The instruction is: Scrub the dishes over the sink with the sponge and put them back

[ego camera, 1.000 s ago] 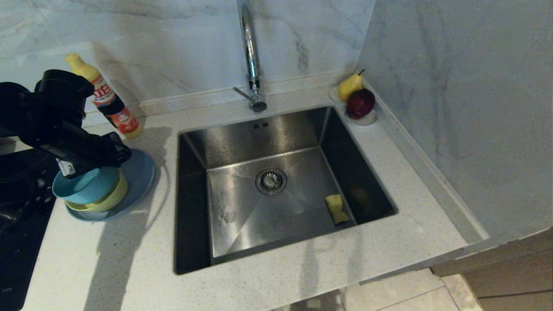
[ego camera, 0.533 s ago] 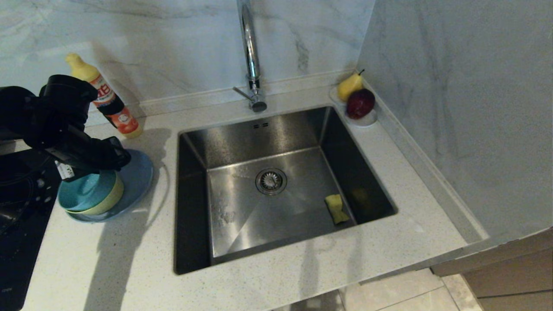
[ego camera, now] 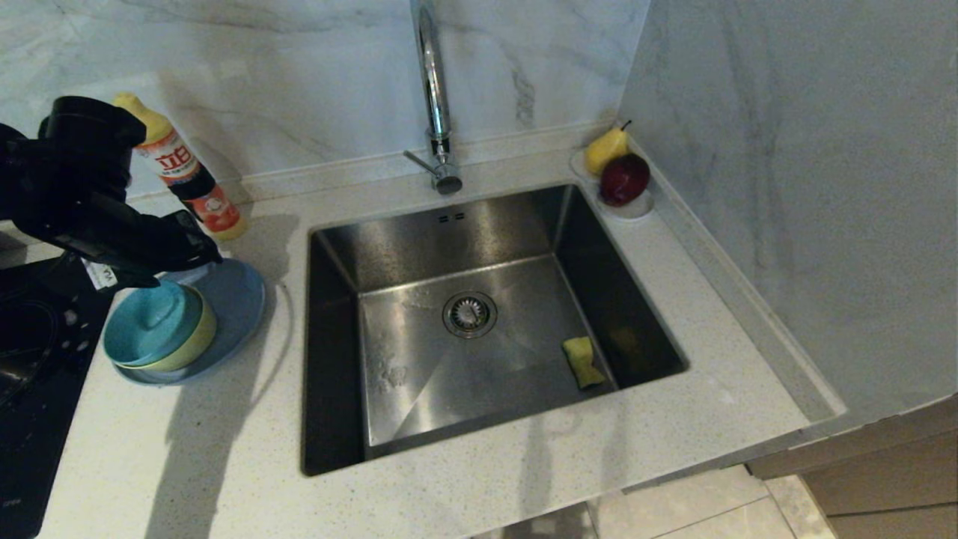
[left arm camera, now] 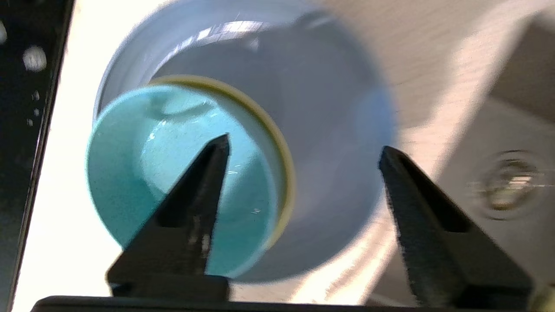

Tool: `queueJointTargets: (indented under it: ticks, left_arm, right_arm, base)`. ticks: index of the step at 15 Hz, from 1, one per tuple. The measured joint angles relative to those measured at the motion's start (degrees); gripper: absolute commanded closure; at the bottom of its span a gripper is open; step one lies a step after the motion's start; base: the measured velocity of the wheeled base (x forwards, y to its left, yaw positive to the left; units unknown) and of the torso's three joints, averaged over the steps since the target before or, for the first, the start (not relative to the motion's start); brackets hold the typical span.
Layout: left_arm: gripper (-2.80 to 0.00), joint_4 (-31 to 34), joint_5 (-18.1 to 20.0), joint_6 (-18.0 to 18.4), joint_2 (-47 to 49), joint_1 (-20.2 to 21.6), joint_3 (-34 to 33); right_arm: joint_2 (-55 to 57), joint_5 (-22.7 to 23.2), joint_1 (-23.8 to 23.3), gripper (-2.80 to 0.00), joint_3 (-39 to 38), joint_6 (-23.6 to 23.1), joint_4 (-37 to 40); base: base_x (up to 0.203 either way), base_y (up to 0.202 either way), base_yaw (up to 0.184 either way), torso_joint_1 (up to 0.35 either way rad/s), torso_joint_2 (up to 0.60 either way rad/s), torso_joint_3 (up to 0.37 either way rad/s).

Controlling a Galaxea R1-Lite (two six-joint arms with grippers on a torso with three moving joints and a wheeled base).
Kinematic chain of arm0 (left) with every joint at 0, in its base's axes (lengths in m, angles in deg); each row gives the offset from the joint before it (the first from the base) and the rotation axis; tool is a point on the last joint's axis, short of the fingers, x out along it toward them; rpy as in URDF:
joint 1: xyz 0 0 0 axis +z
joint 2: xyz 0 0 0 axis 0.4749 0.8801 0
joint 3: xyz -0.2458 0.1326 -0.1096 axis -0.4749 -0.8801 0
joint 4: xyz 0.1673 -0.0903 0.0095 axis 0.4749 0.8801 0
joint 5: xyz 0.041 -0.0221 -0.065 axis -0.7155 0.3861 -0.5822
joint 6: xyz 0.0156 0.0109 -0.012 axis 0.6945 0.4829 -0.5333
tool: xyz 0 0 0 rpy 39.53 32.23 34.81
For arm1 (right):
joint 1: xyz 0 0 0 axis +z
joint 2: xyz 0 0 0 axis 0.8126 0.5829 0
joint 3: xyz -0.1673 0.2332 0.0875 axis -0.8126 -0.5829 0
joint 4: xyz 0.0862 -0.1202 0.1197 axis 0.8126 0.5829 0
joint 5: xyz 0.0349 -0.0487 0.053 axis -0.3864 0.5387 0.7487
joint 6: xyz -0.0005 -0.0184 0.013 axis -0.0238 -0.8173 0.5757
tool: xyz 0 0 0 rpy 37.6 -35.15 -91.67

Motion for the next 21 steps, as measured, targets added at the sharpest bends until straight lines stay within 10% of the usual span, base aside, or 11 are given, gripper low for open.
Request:
queueJointTargets:
  ticks: [5, 15, 21]
  left_arm:
    - [0.0, 1.21, 8.81, 1.81, -6.11, -0.05, 1.25]
    - [0.0, 0.52, 31.2, 18.29, -27.88, -7.55, -9.3]
    - [0.0, -2.67, 28.57, 22.1, -57.16, -8.01, -32.32]
  right_arm:
    - [0.0, 0.02, 0.0, 0.0, 0.0, 0.0, -0.02]
    - [0.0, 0.02, -0.02, 0.0, 0.0, -0.02, 0.0]
    - [0.0, 0.05, -0.02, 0.0, 0.0, 0.02, 0.0]
  base:
    - [0.0, 0.0, 0.0, 0.0, 0.0, 0.0]
    - [0.0, 0.0, 0.0, 0.0, 0.0, 0.0]
    - [0.0, 0.0, 0.0, 0.0, 0.0, 0.0]
